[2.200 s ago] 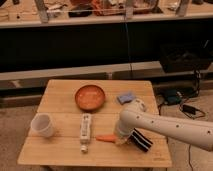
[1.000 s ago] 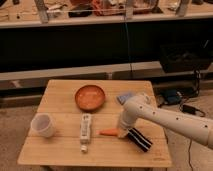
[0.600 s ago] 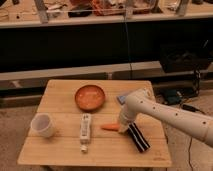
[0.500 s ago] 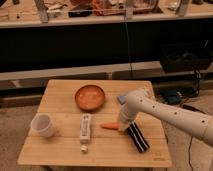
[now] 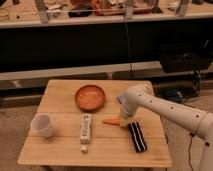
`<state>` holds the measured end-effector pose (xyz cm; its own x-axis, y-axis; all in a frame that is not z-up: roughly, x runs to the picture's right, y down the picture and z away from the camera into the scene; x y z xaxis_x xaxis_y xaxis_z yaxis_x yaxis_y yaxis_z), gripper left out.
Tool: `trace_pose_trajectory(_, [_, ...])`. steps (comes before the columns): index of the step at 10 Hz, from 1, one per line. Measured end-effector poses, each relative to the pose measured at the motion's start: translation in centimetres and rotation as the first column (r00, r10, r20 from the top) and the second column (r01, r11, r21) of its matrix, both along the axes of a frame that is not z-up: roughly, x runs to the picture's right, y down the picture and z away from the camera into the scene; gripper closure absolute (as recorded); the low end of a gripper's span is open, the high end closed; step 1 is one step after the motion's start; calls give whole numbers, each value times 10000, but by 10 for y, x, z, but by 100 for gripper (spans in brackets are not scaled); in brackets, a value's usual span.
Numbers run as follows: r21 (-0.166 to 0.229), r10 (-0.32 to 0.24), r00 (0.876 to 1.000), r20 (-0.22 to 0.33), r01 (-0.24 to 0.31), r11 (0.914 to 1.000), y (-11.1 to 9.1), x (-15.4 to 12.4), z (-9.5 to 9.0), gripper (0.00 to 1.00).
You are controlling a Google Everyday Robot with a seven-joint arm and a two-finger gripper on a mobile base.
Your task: Drag the pepper across the table
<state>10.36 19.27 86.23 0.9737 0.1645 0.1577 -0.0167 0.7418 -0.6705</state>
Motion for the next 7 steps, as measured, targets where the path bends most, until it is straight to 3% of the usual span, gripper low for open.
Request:
trace_pose_trajectory(3, [138, 88, 9995, -288, -84, 9999, -23, 8, 14, 65])
trace_pose_trajectory(7, [136, -62, 9988, -481, 69, 9999, -37, 12, 26, 61])
